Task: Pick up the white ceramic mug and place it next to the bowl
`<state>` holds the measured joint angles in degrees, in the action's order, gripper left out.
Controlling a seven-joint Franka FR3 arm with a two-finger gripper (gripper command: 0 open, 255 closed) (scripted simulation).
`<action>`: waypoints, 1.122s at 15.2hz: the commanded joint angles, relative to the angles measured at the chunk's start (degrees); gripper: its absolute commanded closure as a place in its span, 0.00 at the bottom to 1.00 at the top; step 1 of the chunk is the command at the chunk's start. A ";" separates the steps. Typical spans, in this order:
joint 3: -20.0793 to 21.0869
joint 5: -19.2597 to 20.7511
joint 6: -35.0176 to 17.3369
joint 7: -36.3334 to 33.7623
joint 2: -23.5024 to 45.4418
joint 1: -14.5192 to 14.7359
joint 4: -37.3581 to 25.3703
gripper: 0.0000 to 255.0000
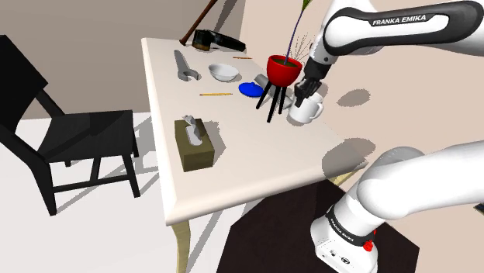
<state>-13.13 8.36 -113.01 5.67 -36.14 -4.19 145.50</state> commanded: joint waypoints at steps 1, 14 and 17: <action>0.21 -0.14 1.63 0.00 -0.37 0.05 -1.26 1.00; -0.47 -2.90 3.77 0.92 13.78 2.37 -17.52 1.00; -1.07 -4.43 3.31 1.67 20.89 3.12 -24.08 1.00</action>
<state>-13.91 4.49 -109.72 6.94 -17.86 -1.31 124.05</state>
